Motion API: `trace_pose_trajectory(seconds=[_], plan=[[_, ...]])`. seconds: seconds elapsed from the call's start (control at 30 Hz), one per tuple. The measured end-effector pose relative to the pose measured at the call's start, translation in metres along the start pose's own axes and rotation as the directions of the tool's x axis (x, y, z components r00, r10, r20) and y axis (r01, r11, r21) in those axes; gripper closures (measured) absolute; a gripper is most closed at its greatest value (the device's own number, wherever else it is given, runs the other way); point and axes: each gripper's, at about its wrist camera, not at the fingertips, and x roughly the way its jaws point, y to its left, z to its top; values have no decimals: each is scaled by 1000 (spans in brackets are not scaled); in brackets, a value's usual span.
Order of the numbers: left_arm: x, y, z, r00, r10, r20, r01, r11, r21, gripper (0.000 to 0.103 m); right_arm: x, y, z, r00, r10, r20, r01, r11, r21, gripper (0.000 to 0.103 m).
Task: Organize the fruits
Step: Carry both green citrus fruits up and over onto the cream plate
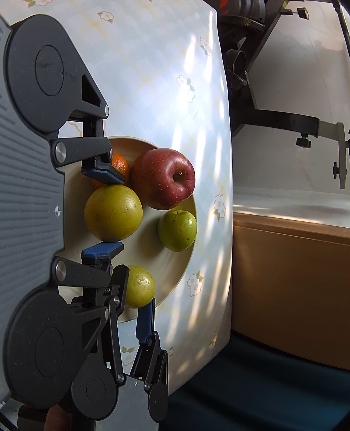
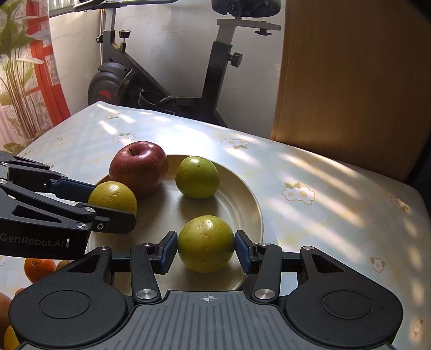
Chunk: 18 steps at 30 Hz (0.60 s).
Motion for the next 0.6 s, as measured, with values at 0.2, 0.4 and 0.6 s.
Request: trace_pose_trajectory(seconds=[0.2, 0.4, 0.6], plan=[[3, -1, 1, 1000, 0, -1, 1, 1000, 12, 54, 8, -6, 8, 1000, -13, 2, 13, 1000, -14, 60], [3, -1, 2, 1000, 0, -6, 0, 1000, 18, 54, 20, -12, 19, 1000, -25, -1, 25, 999, -26, 60], [3, 0, 3, 1000, -2, -11, 2, 1000, 8, 54, 28, -11, 27, 1000, -16, 3, 16, 999, -40, 60]])
